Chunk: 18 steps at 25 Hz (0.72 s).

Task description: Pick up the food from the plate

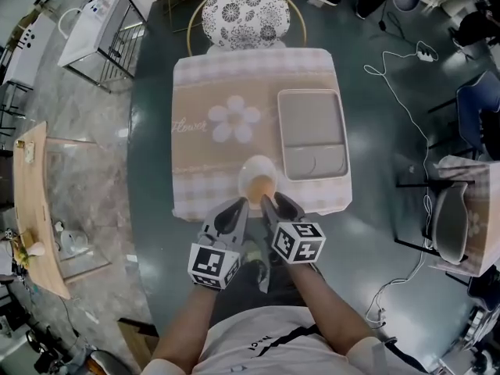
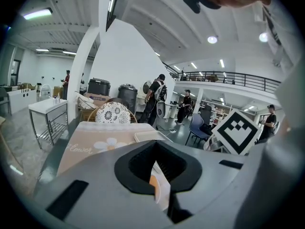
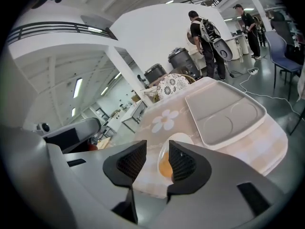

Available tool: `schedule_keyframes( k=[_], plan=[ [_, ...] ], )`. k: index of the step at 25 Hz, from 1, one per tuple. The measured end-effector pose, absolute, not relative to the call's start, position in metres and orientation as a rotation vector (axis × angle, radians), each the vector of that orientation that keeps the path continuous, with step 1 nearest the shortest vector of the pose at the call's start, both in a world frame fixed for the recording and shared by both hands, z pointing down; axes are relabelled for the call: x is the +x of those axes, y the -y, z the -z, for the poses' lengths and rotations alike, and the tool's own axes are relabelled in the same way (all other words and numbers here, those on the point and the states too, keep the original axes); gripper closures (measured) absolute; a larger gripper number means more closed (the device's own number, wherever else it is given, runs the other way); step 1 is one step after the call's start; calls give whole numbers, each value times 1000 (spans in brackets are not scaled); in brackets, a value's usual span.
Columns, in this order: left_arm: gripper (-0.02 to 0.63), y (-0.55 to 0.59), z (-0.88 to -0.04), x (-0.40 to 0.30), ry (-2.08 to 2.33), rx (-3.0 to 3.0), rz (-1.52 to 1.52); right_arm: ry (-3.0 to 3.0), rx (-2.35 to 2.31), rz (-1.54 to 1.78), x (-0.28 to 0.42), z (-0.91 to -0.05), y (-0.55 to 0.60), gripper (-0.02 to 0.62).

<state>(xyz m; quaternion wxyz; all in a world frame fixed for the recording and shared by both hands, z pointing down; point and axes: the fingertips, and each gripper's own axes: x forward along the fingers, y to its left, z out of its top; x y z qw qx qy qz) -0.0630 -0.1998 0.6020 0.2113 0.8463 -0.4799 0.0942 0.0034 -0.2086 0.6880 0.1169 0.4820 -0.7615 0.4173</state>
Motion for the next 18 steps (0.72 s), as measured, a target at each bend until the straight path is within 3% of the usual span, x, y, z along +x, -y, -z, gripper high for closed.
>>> schedule_keyframes(
  k=[8,18],
  plan=[
    [600,209,-626,-65,1341,2349,-250,2132,1419,-1261,0,-745,214,345],
    [600,219,-648,-66,1331,2387,-253,2052,1438,-1373,-6,-777,226,314]
  ],
)
